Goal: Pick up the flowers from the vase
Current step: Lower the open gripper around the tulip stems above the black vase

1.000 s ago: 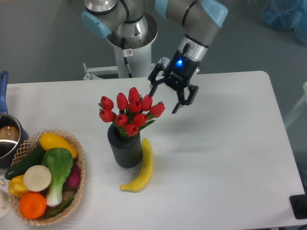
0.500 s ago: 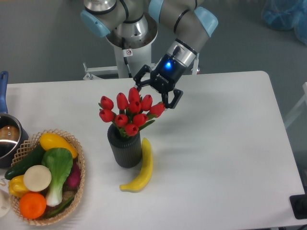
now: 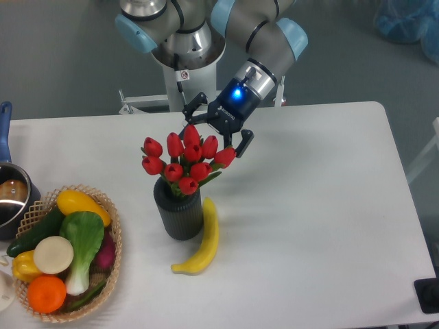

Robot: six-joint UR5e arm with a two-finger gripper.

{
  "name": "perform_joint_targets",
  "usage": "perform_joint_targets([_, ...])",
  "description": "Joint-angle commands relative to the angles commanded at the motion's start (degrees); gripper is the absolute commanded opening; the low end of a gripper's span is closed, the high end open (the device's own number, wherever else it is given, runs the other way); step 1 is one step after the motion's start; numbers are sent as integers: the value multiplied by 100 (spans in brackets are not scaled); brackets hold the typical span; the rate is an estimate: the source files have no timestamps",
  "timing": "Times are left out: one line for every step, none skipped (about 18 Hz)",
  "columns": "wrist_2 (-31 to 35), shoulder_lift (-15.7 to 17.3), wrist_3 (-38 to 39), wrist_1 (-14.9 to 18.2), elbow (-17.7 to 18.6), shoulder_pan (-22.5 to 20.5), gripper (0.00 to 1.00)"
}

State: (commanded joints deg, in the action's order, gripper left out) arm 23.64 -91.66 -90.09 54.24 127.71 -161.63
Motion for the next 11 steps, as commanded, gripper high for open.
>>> perform_joint_targets([0, -36, 17, -36, -26, 61, 100])
perform_joint_targets([0, -105, 35, -45, -113, 88, 100])
perform_joint_targets([0, -150, 44, -45, -158, 97, 100])
perform_joint_targets([0, -168, 44, -45, -176, 106, 100])
perform_joint_targets([0, -194, 44, -45, -202, 123, 100])
perform_joint_targets([0, -203, 44, -45, -220, 132, 100])
perform_joint_targets([0, -220, 44, -45, -246, 132, 100])
perform_joint_targets([-9, -247, 44, -45, -264, 132, 100])
perform_joint_targets([-9, -273, 44, -45, -290, 141, 100])
perform_joint_targets([-9, -325, 44, -53, -334, 184, 100])
perform_joint_targets([0, -361, 44, -80, -351, 211, 100])
